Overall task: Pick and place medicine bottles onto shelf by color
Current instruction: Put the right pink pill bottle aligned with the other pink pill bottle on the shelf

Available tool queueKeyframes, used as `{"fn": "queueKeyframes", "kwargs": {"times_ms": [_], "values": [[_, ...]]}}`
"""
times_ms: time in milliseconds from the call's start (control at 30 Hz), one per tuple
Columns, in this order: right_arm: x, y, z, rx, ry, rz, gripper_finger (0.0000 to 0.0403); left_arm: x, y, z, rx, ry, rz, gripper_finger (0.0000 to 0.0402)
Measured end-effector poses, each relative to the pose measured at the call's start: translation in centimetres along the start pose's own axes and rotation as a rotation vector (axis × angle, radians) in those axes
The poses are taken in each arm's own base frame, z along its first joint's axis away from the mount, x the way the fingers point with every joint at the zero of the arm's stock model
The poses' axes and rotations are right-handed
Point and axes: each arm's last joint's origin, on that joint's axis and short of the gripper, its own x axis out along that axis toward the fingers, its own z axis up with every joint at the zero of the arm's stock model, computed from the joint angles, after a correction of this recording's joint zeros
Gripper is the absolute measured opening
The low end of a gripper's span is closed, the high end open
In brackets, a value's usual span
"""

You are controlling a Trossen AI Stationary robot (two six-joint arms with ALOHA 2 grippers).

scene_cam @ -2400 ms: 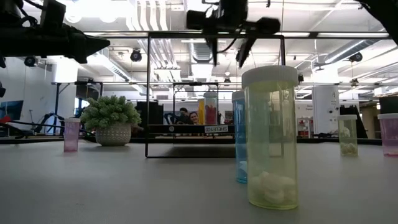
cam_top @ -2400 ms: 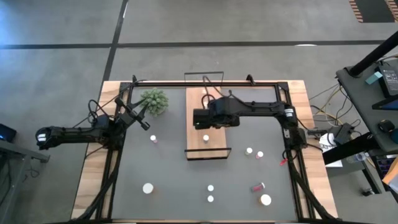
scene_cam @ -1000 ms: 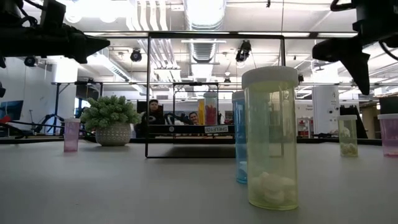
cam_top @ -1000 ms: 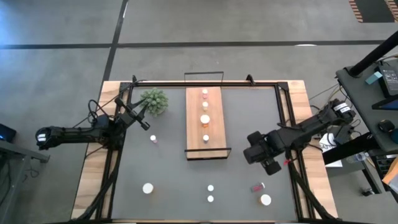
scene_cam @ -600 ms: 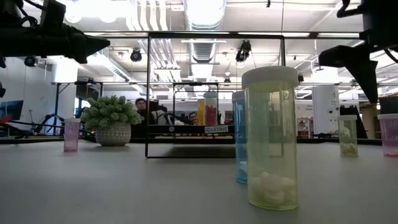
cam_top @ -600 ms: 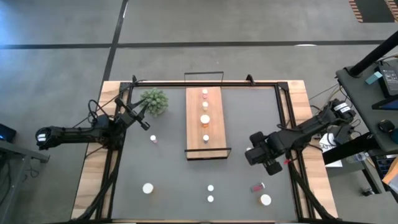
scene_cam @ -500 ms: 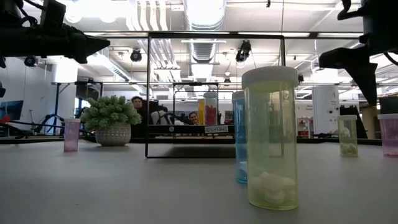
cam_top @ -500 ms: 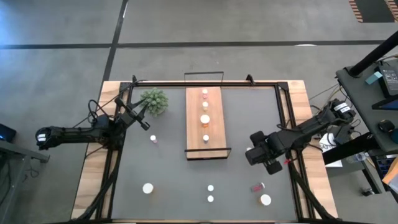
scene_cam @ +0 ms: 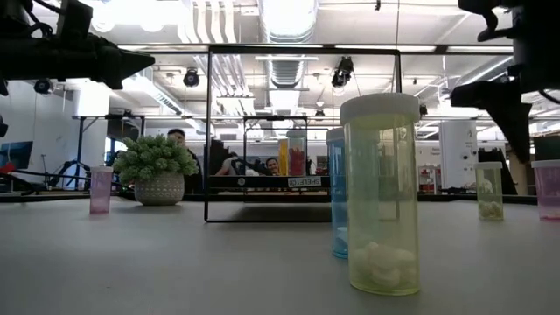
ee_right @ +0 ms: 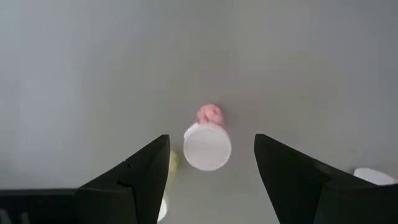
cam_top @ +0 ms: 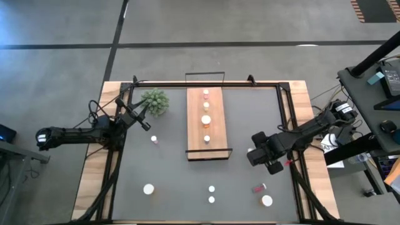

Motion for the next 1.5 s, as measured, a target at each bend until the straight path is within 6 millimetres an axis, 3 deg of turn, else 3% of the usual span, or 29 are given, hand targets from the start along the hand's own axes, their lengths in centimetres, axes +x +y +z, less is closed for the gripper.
{"fn": "queueKeyframes", "kwargs": {"times_ms": [167,400,800,967,1167,1500], "values": [[1.3,0.4,0.2,-0.020,0.016,0.000,0.0223,0.0,0.0,0.0,0.000,0.000,0.000,0.0072],[1.5,1.0,0.2,-0.059,0.019,-0.001,0.0217,0.0,0.0,0.0,0.000,0.000,-0.001,0.0072],[1.6,1.2,0.1,-0.100,0.030,-0.002,0.0096,0.0,0.0,0.0,0.000,0.000,0.000,0.0072],[1.6,1.3,0.1,-0.104,0.030,-0.001,0.0098,0.0,0.0,0.0,0.000,0.000,-0.001,0.0072],[1.5,2.4,0.1,-0.089,0.032,0.014,0.0133,0.0,0.0,0.0,0.000,0.000,-0.001,0.0072],[0.6,6.8,0.4,-0.183,0.060,0.038,0.0111,0.0,0.0,0.0,0.000,0.000,-0.001,0.0072]]}}
